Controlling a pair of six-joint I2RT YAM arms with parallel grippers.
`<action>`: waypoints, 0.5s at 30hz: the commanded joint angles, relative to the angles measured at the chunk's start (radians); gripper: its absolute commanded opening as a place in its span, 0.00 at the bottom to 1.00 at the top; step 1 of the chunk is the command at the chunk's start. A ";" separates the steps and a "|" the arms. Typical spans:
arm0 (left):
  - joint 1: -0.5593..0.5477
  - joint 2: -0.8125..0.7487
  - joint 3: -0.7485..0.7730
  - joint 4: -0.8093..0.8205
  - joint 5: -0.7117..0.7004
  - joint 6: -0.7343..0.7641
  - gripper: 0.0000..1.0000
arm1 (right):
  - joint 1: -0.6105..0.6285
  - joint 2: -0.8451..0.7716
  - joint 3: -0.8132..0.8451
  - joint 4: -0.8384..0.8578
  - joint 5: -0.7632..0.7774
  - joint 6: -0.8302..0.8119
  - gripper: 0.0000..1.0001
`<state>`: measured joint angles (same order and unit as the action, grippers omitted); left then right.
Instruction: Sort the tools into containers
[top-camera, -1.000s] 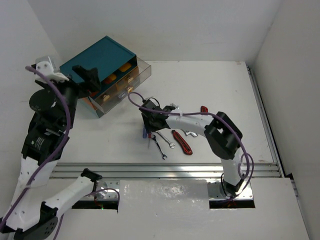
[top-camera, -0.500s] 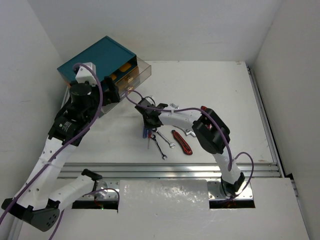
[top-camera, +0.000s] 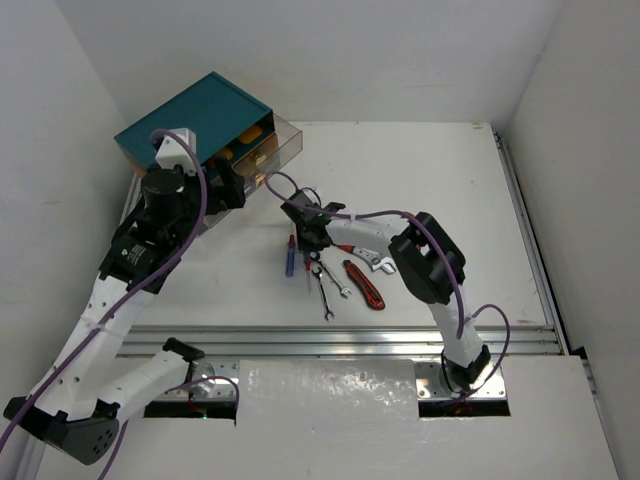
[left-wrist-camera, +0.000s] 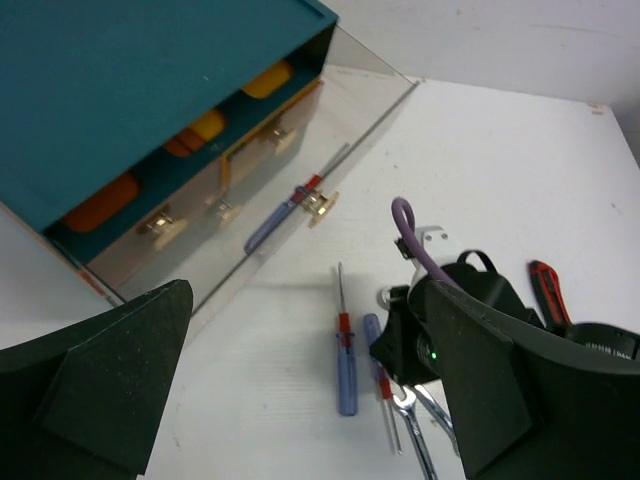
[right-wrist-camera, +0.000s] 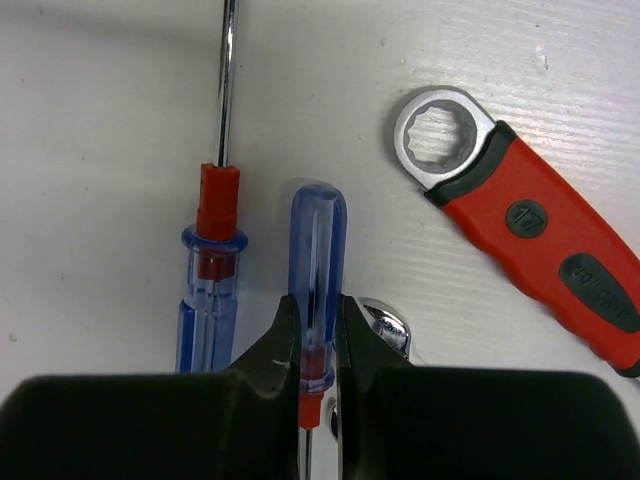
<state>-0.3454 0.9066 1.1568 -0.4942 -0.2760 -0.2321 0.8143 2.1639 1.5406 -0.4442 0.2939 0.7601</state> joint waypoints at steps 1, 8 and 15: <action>-0.001 0.009 -0.025 0.051 0.093 -0.053 1.00 | -0.040 -0.050 -0.045 0.007 -0.036 0.007 0.00; -0.001 0.018 -0.078 0.086 0.190 -0.113 1.00 | -0.061 -0.006 -0.027 -0.016 -0.084 -0.030 0.24; -0.001 0.011 -0.075 0.086 0.201 -0.110 1.00 | -0.061 -0.050 -0.059 0.004 -0.075 -0.042 0.00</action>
<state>-0.3454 0.9352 1.0691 -0.4644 -0.1028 -0.3279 0.7490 2.1384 1.4975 -0.4267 0.2153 0.7353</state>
